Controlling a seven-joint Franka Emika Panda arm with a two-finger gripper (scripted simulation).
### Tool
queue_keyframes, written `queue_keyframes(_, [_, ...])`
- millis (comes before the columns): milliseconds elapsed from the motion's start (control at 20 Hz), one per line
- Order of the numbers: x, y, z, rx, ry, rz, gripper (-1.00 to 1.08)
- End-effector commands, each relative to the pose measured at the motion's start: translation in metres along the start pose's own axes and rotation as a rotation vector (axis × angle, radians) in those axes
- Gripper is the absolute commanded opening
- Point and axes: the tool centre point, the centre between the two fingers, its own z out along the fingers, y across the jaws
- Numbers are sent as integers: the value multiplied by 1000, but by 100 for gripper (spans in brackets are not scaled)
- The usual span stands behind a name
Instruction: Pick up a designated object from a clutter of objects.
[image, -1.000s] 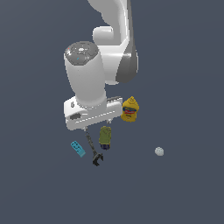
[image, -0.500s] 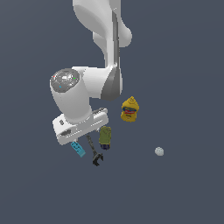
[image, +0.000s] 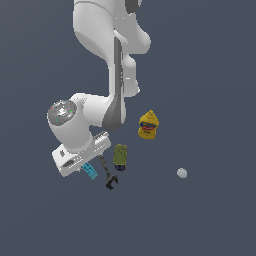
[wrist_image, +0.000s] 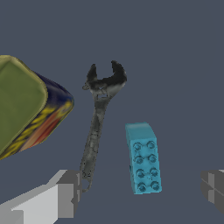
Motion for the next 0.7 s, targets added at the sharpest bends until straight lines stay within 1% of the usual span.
queue_keyframes(0, [-5, 7, 11, -2, 1, -35, 100])
queue_keyframes(350, [-15, 18, 29, -3, 0, -91, 100])
queue_keyframes(650, [-18, 20, 33, -3, 0, -99, 100])
